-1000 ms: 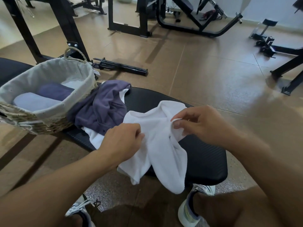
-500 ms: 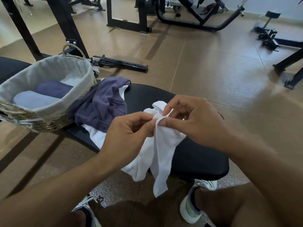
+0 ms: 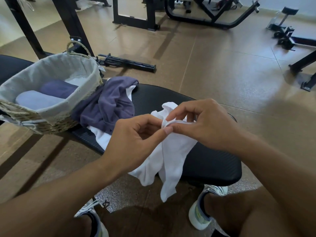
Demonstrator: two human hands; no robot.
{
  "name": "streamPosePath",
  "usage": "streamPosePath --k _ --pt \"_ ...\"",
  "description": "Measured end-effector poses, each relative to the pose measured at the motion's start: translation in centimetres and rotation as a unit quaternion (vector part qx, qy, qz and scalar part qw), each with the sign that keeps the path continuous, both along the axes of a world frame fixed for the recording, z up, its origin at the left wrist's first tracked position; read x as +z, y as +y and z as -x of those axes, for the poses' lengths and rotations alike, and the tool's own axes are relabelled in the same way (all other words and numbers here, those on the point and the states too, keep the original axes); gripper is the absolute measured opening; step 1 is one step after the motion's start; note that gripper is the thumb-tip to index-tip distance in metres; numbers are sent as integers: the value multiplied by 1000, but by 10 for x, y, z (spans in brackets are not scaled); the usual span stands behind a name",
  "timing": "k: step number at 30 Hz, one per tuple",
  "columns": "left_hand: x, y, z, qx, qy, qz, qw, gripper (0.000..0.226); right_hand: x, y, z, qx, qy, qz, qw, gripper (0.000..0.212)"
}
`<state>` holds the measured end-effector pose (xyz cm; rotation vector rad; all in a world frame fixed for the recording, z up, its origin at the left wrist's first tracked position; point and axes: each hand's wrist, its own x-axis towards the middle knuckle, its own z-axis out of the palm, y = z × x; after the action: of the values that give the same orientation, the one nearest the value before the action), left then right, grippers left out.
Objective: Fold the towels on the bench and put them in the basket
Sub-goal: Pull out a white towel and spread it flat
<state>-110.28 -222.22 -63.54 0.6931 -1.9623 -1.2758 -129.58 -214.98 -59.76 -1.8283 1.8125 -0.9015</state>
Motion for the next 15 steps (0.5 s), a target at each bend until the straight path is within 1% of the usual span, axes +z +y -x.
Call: streamPosePath --k 4,7,11,15 --pt "-2 -1 -2 7 -7 25 1000 14 -1 -1 -2 7 -17 1 1000 15" --pt "-2 -2 -3 11 -14 39 999 14 -1 -1 -2 4 -26 2 1000 8" --pt "-3 -1 -2 0 -28 49 998 15 -1 0 -3 13 -18 -1 1000 11" --pt "-3 0 -1 -7 -33 55 998 17 -2 1 -2 19 -28 7 999 14"
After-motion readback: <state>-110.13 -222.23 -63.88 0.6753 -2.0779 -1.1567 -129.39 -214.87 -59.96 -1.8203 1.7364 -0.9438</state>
